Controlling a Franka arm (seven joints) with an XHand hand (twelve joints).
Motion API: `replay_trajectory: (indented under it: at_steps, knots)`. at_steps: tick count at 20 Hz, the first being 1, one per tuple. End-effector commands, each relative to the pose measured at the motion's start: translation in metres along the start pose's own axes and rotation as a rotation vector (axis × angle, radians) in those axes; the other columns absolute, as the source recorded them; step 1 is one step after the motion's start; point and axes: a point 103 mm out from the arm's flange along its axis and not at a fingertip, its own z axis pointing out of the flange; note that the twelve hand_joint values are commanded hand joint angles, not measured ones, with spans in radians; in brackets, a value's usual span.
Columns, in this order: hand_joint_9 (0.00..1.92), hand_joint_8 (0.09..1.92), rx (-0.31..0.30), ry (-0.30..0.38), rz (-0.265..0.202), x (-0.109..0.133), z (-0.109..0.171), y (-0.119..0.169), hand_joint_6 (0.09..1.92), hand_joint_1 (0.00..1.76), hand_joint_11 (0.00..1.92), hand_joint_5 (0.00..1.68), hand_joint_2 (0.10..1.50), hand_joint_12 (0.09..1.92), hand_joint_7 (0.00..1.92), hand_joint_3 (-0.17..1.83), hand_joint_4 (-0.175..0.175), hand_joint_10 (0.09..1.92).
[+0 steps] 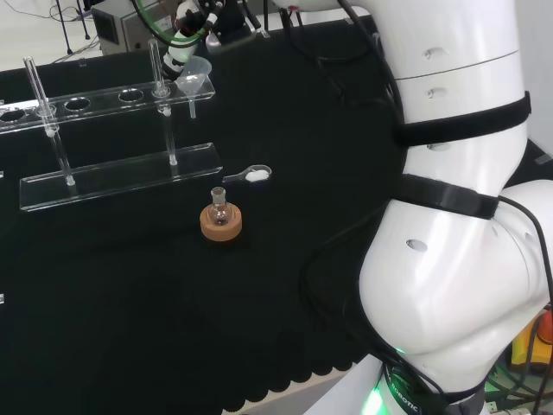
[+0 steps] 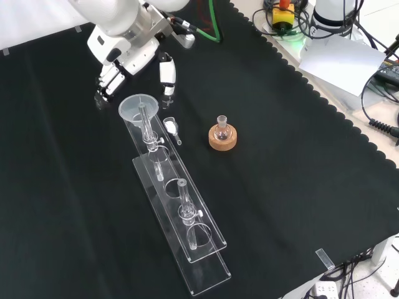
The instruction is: Pick up the funnel from the transparent funnel stand.
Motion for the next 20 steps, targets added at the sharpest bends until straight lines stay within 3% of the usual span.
replay_trajectory:
  at_steps: [1,10,20]
  knots:
    - [0.22,0.56,0.009,-0.030,-0.004,0.003,0.007,-0.001,0.09,0.50,0.53,0.06,0.73,1.40,0.00,0.28,-0.009,0.86]
    - [0.22,0.63,-0.043,-0.051,-0.007,0.004,0.017,0.001,0.09,0.57,0.52,0.07,0.72,1.39,0.00,0.30,-0.012,0.85]
    - [0.22,0.62,-0.024,-0.069,-0.015,0.006,0.017,0.009,0.09,0.59,0.51,0.07,0.72,1.39,0.00,0.30,-0.010,0.85]
